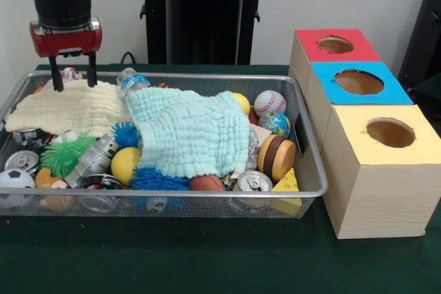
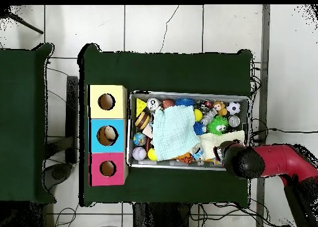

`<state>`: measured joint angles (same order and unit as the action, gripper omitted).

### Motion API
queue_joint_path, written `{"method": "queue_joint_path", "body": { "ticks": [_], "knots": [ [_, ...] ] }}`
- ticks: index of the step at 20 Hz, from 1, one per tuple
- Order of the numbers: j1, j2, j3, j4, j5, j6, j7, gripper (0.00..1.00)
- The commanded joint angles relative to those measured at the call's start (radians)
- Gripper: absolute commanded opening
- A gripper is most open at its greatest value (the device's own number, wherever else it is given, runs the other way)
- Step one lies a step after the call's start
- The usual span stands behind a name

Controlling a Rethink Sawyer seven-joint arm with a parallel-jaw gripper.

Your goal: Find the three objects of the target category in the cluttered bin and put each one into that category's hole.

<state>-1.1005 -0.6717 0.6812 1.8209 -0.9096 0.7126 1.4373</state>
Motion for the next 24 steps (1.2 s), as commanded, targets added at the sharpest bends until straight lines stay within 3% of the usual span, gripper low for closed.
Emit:
{"method": "queue_joint_path", "body": {
  "ticks": [1,12,19,24],
  "knots": [
    [0.003,0.046,0.042,-0.042,-0.068,-0.056,-0.223,1.0],
    [-0.112,0.0,0.098,0.017,-0.052,-0.034,-0.347,1.0],
    [-0.142,-0.03,0.114,0.061,-0.078,-0.048,-0.327,1.0],
    [-0.125,-0.025,0.091,0.09,-0.12,-0.093,-0.252,1.0]
  ]
}}
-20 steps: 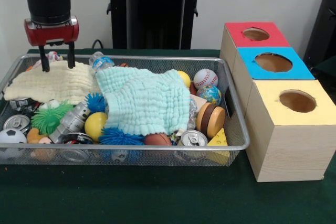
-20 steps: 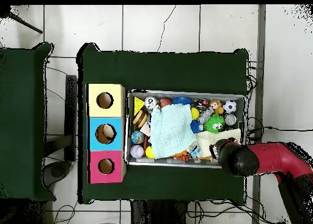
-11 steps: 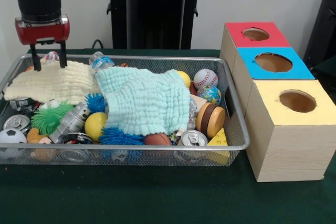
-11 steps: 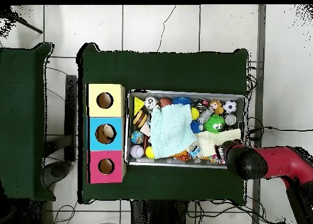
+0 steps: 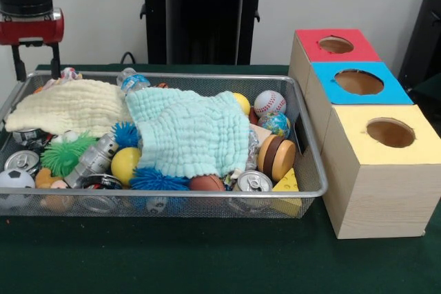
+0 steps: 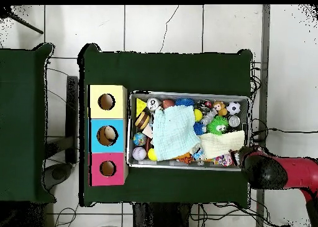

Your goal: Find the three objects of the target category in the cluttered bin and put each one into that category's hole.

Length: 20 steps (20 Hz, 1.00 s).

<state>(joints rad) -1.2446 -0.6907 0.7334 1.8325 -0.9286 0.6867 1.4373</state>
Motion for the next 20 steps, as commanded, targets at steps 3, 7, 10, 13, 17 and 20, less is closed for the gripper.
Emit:
{"method": "queue_joint_path", "body": {
  "ticks": [3,7,10,13,17,20],
  "knots": [
    [0.032,-0.015,0.028,0.1,-0.107,-0.083,-0.211,1.0],
    [0.057,-0.025,0.011,0.118,-0.122,-0.1,-0.156,1.0],
    [0.06,-0.018,0.004,0.122,-0.132,-0.115,-0.145,1.0],
    [0.055,-0.011,-0.004,0.126,-0.148,-0.135,-0.139,1.0],
    [0.036,-0.006,-0.006,0.141,-0.155,-0.154,-0.149,1.0],
    [0.001,0.025,0.002,0.14,-0.16,-0.179,-0.17,1.0]
  ]
}}
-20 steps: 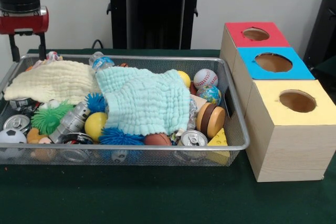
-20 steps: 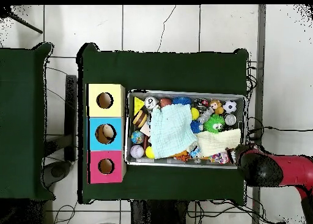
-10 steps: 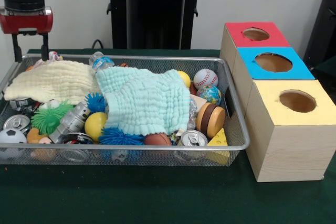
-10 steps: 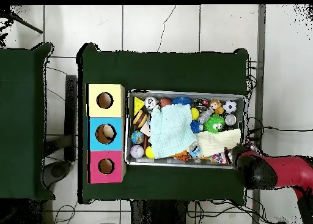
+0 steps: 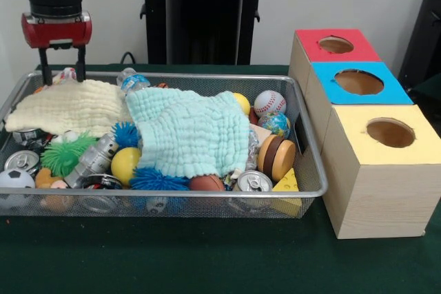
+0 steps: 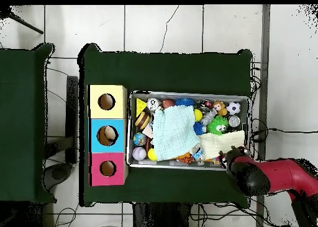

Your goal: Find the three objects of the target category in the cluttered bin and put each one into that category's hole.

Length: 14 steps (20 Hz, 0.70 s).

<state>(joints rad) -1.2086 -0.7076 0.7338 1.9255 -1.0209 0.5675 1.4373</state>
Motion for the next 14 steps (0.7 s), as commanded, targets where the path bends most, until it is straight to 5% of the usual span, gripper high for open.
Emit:
{"method": "queue_joint_path", "body": {
  "ticks": [1,14],
  "knots": [
    [-0.044,0.05,-0.001,0.042,-0.074,-0.066,-0.176,1.0],
    [-0.108,0.033,0.022,0.079,-0.078,-0.08,-0.207,1.0]
  ]
}}
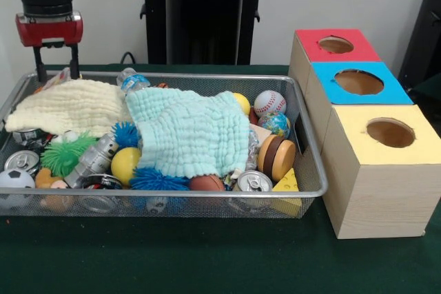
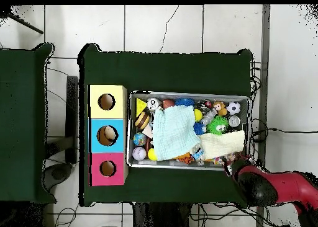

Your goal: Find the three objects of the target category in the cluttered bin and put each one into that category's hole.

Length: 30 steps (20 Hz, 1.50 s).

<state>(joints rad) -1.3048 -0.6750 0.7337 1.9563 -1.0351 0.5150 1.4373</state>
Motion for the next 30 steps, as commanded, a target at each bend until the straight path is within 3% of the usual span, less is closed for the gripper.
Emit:
{"method": "queue_joint_path", "body": {
  "ticks": [1,8,18,25,30],
  "knots": [
    [-0.009,-0.003,0.022,0.052,-0.068,-0.029,-0.2,1.0],
    [0.016,-0.006,0.006,0.064,-0.097,-0.045,-0.146,1.0],
    [0.111,0.089,-0.035,-0.009,-0.147,-0.076,-0.06,1.0],
    [0.107,0.118,-0.041,-0.039,-0.154,-0.079,-0.093,1.0],
    [0.06,0.108,-0.014,-0.033,-0.13,-0.05,-0.173,1.0]
  ]
}}
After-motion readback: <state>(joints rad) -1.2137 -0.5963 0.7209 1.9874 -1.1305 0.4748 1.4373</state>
